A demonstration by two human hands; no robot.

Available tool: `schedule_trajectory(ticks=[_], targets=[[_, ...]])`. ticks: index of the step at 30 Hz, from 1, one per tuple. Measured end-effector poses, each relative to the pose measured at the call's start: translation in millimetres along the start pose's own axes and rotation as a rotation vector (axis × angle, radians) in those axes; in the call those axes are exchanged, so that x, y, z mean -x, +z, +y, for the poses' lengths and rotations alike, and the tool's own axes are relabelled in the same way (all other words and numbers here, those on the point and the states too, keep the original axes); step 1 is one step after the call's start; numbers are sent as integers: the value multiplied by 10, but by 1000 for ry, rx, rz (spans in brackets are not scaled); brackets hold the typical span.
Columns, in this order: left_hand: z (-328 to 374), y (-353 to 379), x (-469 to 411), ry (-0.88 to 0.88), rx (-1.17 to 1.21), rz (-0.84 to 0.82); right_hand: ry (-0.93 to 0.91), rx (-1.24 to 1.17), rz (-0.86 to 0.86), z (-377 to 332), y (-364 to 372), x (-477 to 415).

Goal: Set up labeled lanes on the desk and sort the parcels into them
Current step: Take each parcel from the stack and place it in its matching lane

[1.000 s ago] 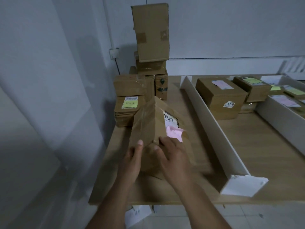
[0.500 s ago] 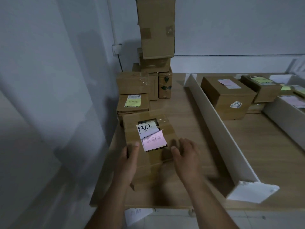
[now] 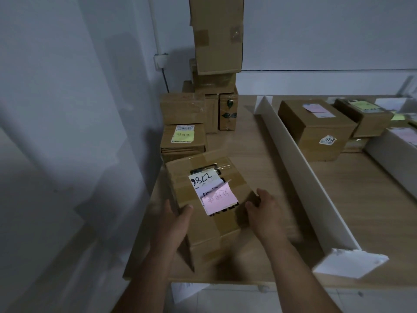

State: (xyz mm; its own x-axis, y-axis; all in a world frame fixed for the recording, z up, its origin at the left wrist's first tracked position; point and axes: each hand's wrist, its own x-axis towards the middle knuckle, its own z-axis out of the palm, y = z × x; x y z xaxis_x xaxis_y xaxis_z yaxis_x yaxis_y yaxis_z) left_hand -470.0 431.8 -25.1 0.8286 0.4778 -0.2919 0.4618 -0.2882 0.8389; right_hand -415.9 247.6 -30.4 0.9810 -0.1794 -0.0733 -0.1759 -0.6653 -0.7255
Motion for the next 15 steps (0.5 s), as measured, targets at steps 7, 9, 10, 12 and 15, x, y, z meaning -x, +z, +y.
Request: schedule_trajectory(ticks=[7, 9, 10, 12, 15], targets=[[29, 51, 16, 15, -24, 5, 117, 46, 116, 50, -102, 122], [24, 70, 10, 10, -29, 1, 177, 63, 163, 86, -184, 172], [15, 84, 1, 11, -32, 5, 203, 52, 156, 102, -217, 180], [22, 96, 7, 41, -51, 33, 238, 19, 135, 112, -272, 184], [24, 123, 5, 50, -34, 81, 238, 2, 157, 141, -320, 160]])
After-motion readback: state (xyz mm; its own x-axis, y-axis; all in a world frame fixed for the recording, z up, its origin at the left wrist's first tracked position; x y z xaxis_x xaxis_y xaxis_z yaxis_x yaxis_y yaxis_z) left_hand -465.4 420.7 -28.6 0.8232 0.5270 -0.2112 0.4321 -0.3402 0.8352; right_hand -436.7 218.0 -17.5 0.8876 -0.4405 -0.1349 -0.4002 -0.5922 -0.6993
